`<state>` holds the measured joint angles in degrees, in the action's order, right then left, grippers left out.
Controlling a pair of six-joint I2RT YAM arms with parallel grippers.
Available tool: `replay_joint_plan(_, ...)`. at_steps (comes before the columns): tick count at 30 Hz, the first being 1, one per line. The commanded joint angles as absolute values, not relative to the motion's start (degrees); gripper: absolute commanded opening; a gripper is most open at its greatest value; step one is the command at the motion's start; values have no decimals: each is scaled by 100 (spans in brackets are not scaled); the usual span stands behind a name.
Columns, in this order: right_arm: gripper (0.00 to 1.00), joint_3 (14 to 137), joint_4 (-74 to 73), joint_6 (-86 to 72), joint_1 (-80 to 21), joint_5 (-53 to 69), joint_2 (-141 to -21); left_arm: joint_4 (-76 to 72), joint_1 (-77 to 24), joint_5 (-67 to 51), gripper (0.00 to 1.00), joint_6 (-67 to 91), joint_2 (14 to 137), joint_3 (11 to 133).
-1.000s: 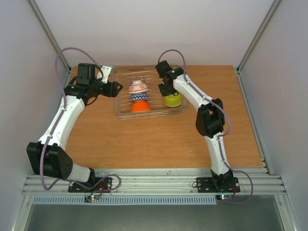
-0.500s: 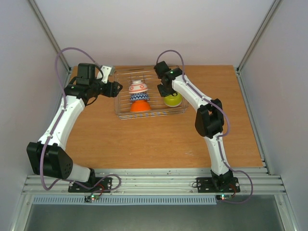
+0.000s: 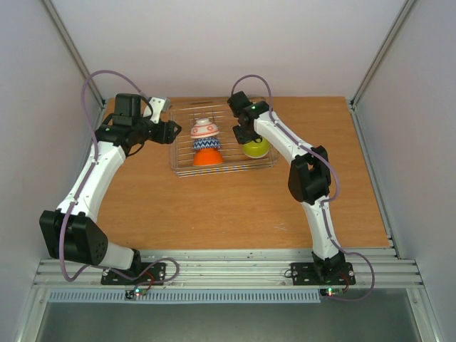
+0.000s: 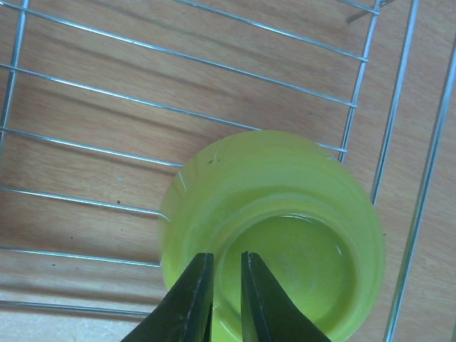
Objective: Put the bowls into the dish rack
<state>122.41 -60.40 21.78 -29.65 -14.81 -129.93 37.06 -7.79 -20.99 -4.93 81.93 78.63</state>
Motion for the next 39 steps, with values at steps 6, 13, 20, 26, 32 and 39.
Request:
replay_joint_plan(6, 13, 12333, -6161, 2237, -3048, -1515, -13292, 3515, -782, -2091, 71, -554, 8278, 7809)
replay_joint_plan(13, 10, 12331, -6210, 2284, -3100, -1663, -13356, 3520, -782, -2083, 71, -547, 8261, 7816)
replay_joint_plan(20, 3, 12331, -6249, 2310, -3110, -1754, -13386, 3522, -782, -2092, 71, -545, 8263, 7820)
replay_joint_plan(26, 1, 12312, -6205, 2361, -3129, -1871, -13243, 3514, -782, -2082, 71, -553, 8257, 7815)
replay_joint_plan(32, 1, 12359, -6202, 2450, -3179, -1905, -12947, 3516, -782, -2096, 71, -554, 8261, 7806)
replay_joint_plan(39, 1, 12442, -6215, 2501, -3206, -1929, -12673, 3516, -782, -2092, 71, -552, 8248, 7811)
